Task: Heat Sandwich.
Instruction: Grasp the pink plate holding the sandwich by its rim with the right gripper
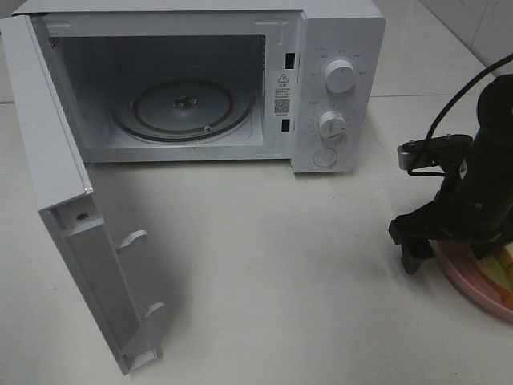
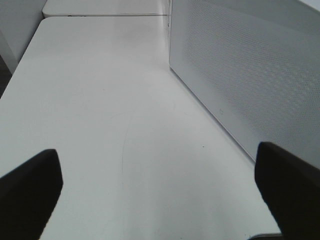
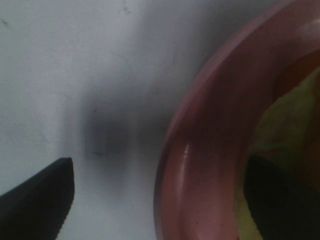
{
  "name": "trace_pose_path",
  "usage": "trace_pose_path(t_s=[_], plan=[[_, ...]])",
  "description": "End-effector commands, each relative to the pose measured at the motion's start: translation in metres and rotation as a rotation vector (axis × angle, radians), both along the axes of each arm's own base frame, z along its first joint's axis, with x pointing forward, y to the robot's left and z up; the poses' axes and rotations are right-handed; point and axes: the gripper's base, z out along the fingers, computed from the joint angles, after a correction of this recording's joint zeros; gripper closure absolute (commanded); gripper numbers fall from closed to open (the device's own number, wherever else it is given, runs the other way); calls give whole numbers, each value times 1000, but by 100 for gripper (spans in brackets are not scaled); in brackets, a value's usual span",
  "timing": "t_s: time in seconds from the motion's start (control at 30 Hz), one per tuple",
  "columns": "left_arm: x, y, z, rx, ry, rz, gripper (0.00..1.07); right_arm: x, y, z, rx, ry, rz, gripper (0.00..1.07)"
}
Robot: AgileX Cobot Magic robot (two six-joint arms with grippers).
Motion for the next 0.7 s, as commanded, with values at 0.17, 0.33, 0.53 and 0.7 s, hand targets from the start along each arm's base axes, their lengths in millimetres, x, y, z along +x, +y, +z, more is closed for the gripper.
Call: trace_pose_path(t_s=[0.17,0.33,0.53,0.7], plan=[[-4,0,0,-3,-33,-2,7,2,-1,-13,-6,35,11,20],[-4,0,0,-3,-33,-2,7,3,0,-13,5,28,23,21],[-4,0,0,-3,-33,-2,7,2,0,-13,3,32,38,24],[-4,0,0,-3,-33,-2,7,1,-1,-13,-2,50,47,34]])
